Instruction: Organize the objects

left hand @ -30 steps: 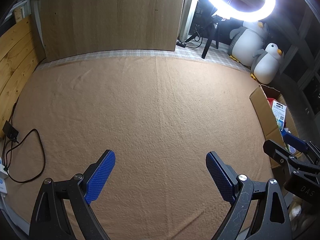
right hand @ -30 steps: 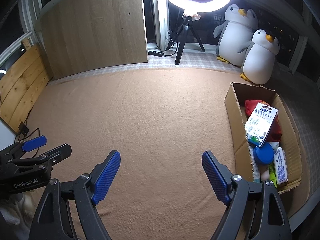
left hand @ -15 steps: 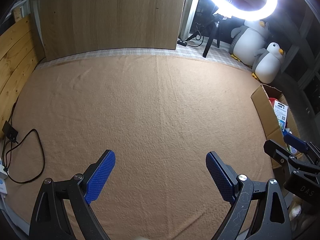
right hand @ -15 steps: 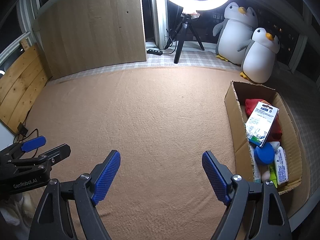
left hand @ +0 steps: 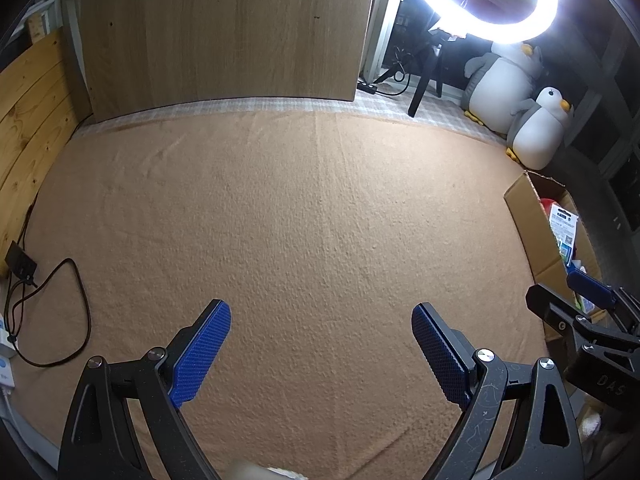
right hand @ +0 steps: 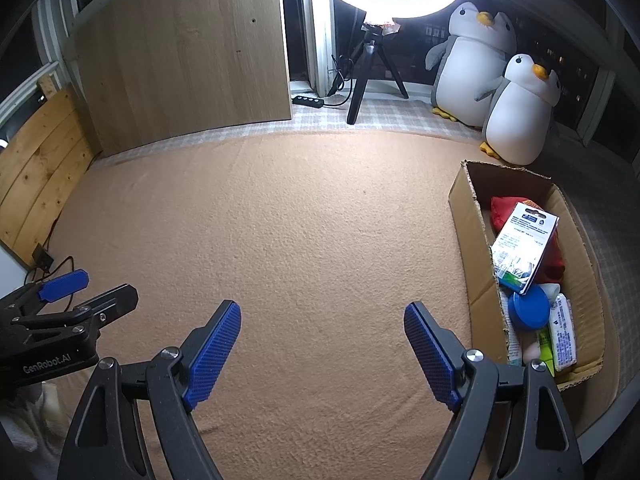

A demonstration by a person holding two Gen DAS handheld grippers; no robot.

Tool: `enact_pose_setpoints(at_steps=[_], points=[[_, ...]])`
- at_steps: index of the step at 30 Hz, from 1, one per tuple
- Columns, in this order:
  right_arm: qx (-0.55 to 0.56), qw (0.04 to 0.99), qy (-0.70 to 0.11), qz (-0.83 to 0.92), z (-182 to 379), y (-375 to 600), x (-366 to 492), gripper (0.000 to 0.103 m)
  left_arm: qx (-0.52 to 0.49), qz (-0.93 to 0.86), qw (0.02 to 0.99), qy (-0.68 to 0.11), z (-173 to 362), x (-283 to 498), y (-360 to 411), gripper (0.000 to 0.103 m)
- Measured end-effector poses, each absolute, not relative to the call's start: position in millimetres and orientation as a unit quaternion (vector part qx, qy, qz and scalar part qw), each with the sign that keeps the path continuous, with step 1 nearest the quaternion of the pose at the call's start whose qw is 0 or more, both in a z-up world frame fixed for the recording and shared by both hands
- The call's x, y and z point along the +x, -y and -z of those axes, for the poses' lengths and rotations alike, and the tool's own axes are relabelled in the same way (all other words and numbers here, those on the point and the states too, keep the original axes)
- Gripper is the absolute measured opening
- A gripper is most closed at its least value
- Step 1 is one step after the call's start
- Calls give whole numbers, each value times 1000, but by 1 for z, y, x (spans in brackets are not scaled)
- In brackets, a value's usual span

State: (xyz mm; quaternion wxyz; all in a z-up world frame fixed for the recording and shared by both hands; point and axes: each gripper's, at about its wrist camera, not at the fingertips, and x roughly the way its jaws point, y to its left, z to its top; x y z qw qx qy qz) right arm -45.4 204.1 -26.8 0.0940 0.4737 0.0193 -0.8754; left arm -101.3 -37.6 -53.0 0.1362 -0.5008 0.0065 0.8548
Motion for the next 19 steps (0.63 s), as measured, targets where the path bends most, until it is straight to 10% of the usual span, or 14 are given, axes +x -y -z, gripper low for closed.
enact_pose_setpoints(at_steps=[19], points=[[481,95,-23,871,31,-204,-47,81,-493,-860,134,-13,50,-99,35,94]])
